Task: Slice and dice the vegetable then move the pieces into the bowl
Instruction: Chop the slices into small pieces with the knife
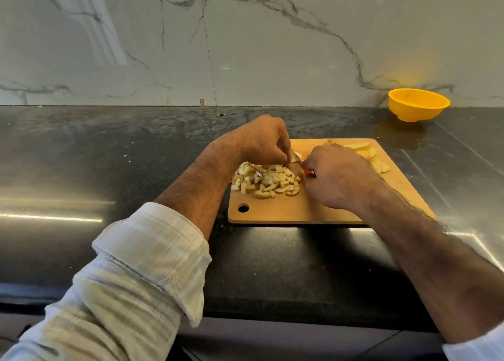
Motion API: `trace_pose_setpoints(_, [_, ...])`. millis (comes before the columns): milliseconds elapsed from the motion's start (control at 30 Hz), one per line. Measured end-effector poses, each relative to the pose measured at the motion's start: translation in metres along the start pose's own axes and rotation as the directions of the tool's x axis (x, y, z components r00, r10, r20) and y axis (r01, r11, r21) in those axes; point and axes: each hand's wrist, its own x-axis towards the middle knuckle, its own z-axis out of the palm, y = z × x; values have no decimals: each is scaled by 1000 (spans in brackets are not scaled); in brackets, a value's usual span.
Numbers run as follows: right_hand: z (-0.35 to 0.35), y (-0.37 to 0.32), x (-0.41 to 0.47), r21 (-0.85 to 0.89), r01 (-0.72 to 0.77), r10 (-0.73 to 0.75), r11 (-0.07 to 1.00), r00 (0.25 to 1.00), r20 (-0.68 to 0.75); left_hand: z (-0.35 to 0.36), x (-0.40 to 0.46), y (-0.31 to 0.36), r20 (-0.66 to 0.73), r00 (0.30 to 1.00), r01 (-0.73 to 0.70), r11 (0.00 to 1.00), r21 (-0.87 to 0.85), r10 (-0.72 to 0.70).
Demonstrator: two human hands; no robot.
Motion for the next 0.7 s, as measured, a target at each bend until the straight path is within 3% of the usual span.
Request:
trace_pose_setpoints(333, [0, 9, -4, 129, 14, -1, 992, 995, -98, -7, -9, -11, -29, 999, 27, 990, -136, -31])
trace_pose_setpoints(700, [1, -7, 2, -33, 39, -39, 999, 999, 3, -7, -9, -1, -4, 999, 36, 996, -77, -36])
